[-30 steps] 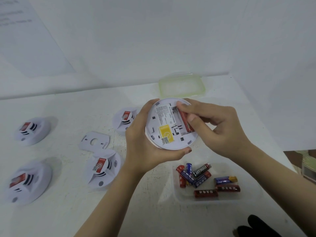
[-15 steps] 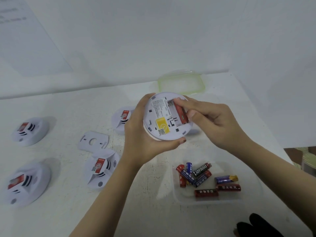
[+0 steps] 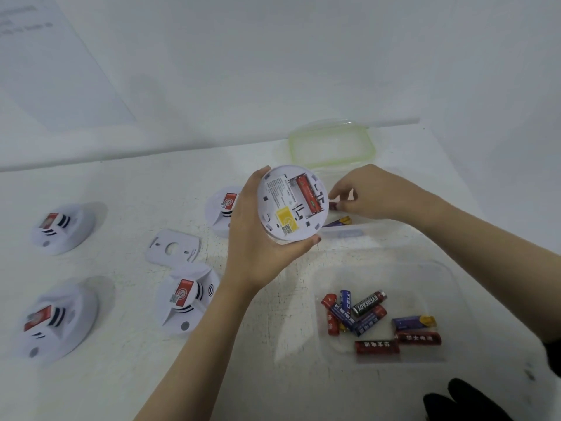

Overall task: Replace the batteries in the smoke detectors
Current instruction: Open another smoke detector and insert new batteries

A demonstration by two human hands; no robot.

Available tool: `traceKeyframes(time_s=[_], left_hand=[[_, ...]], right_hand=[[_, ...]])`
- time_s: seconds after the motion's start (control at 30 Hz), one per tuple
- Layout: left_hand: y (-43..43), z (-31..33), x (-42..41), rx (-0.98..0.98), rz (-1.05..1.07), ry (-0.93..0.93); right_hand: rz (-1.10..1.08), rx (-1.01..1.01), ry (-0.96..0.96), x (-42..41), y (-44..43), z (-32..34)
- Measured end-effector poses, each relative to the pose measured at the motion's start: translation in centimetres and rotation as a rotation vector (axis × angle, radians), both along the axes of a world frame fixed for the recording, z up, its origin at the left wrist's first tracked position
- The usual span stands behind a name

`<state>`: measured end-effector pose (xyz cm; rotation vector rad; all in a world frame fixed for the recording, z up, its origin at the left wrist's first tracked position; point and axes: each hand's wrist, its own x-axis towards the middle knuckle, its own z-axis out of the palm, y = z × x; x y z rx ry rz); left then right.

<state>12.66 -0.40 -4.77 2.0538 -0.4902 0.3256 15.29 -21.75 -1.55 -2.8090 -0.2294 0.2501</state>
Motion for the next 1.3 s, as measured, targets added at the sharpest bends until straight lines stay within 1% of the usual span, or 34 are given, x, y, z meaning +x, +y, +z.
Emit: traceKeyframes(time_s=[0.1, 0.17, 0.2, 0.23, 0.3, 0.4, 0.5, 0.57, 0.6, 0.63, 0.73, 0.8, 1.0, 1.1, 1.13, 1.2, 1.23, 1.3], left_hand=[[0.0, -0.1, 0.2, 0.004, 0.011, -0.008], [0.0, -0.2, 0.3, 0.000, 0.008, -0.015], [0.0, -0.2, 0.3, -0.003, 0.005, -0.017], [0.1, -0.2, 0.3, -0.009, -0.001, -0.023], [0.2, -0.2, 0.2, -0.020, -0.018, -0.043], [0.3, 0.0, 0.0, -0.027, -0.034, -0.069], [0.5, -0.3, -0.3, -0.028, -0.033, -0.040], [0.6, -0.5, -0.5, -0.016, -0.018, -0.023], [0.6, -0.4, -0.5, -0.010, -0.019, -0.029], [0.5, -0.3, -0.7, -0.008, -0.023, -0.037], [0.3, 0.1, -1.1, -0.031, -0.030, -0.039], [0.3, 0.5, -1.5, -0.060, -0.030, -0.048], [0.8, 1.3, -2.6, -0.075, -0.030, -0.127], [1.1, 1.2, -3.2, -0.063, -0.046, -0.123], [1.2, 1.3, -3.4, -0.070, -0.060, -0.123], [1.4, 1.6, -3.9, -0.092, -0.089, -0.136], [1.6, 1.7, -4.1, -0.104, -0.101, -0.140], [2.0, 2.1, -4.4, -0.112, -0.113, -0.145]], right_hand=[[0.005, -0.142, -0.067, 0.0, 0.5, -0.2], [0.001, -0.129, -0.081, 0.0, 0.7, -0.4], [-0.013, -0.084, -0.085, 0.0, 0.7, -0.5], [-0.038, -0.004, -0.091, -0.1, 0.6, -0.3], [-0.105, 0.230, -0.130, -0.6, 0.5, 0.3], [-0.182, 0.572, -0.249, -2.0, 0.5, 1.5], [-0.243, 0.772, -0.462, -3.8, 1.0, 2.3], [-0.192, 0.829, -0.574, -5.1, 1.6, 2.7], [-0.132, 0.805, -0.614, -5.7, 1.8, 2.8], [-0.054, 0.733, -0.656, -6.4, 2.1, 2.8], [0.176, 0.432, -0.778, -7.5, 2.5, 2.2], [0.257, 0.363, -0.805, -7.9, 2.7, 1.7], [0.280, 0.443, -0.763, -8.7, 3.4, 0.9], [0.228, 0.505, -0.736, -9.2, 4.0, 0.5], [0.184, 0.537, -0.698, -9.4, 4.2, 0.5], [0.088, 0.646, -0.550, -9.7, 4.6, 0.8], [0.072, 0.726, -0.440, -9.9, 4.8, 1.1], [0.095, 0.974, -0.160, -10.3, 5.3, 1.9]])
